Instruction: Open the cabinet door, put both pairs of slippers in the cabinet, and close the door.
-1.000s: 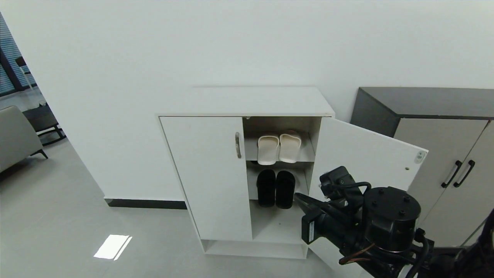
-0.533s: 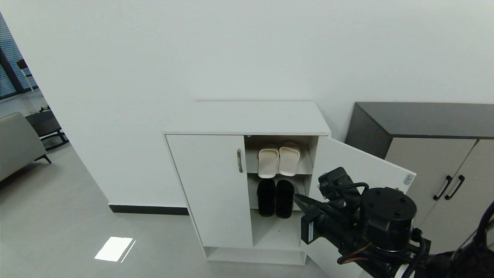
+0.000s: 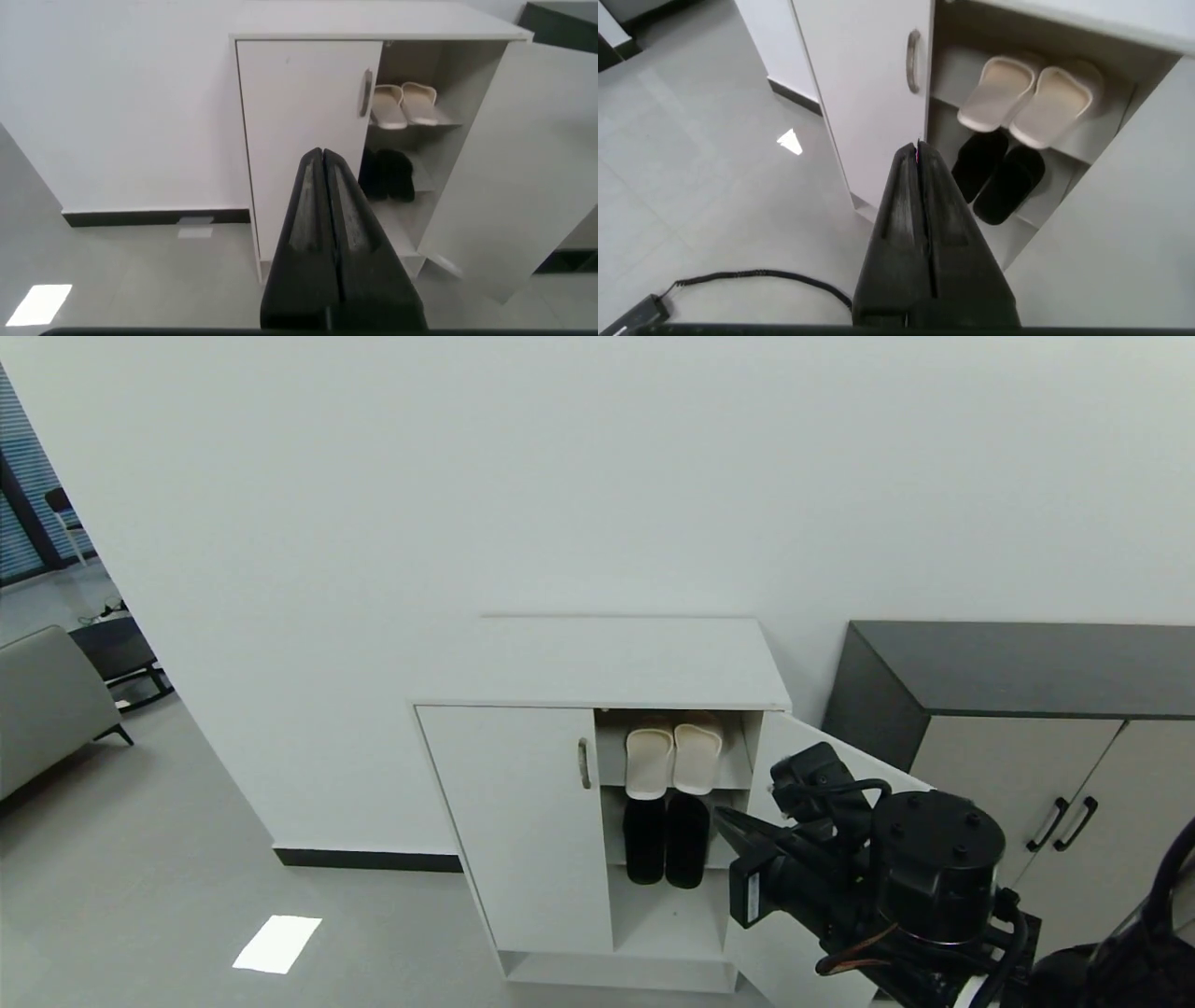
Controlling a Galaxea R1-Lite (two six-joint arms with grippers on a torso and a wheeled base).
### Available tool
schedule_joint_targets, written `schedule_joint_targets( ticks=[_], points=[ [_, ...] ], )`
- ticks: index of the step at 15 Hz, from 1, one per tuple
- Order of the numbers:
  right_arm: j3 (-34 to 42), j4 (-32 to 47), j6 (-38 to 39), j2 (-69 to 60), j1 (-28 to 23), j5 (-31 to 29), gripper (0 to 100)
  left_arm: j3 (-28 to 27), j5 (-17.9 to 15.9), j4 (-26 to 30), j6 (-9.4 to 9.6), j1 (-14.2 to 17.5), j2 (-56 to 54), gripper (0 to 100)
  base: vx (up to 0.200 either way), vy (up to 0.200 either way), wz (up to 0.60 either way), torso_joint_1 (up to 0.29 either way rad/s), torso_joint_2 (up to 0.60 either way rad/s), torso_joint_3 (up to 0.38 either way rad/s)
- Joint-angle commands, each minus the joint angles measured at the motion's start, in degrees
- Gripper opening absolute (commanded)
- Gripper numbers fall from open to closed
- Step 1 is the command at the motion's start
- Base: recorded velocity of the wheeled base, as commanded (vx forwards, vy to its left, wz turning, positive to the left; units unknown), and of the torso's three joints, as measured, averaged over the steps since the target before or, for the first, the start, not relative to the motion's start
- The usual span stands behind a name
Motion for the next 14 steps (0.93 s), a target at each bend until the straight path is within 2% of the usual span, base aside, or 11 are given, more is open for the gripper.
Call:
schedule_joint_targets(
  ticks=[1, 3, 5, 8, 11, 14],
  points=[
    [0.4, -0.1, 0.0, 0.1, -0.7, 0.0, 0, 0.1, 0.1, 0.0, -0.1, 0.0, 0.0, 0, 0.0, 0.0, 0.0, 0.232, -0.49, -0.251],
    [2.0, -1.1, -0.4, 0.0, -1.0, 0.1, 0, 0.0, 0.2, 0.0, -0.28, 0.0, 0.0, 0, 0.0, 0.0, 0.0, 0.2, -0.42, -0.215],
    [3.4, -6.0, -3.1, 1.8, -1.0, 1.0, 0, 0.0, 0.2, 0.0, -0.19, 0.0, 0.0, 0, 0.0, 0.0, 0.0, 0.139, -0.29, -0.144],
    [5.9, -16.7, -5.8, 5.0, -1.2, 1.9, 0, 0.0, 0.2, 0.0, -0.19, 0.0, 0.0, 0, 0.0, 0.0, -0.6, -0.012, 0.02, 0.015],
    [6.7, -18.1, -8.0, 5.9, -1.8, 2.6, 0, 0.1, 0.2, 0.0, -0.19, 0.0, 0.0, 0, 0.0, 0.0, 0.0, -0.116, 0.28, 0.139],
    [6.8, -18.1, -8.1, 5.3, -1.6, 3.1, 0, 0.0, 0.2, 0.0, -0.19, 0.0, 0.0, 0, 0.0, 0.0, 0.0, -0.006, 0.02, 0.009]
  ],
)
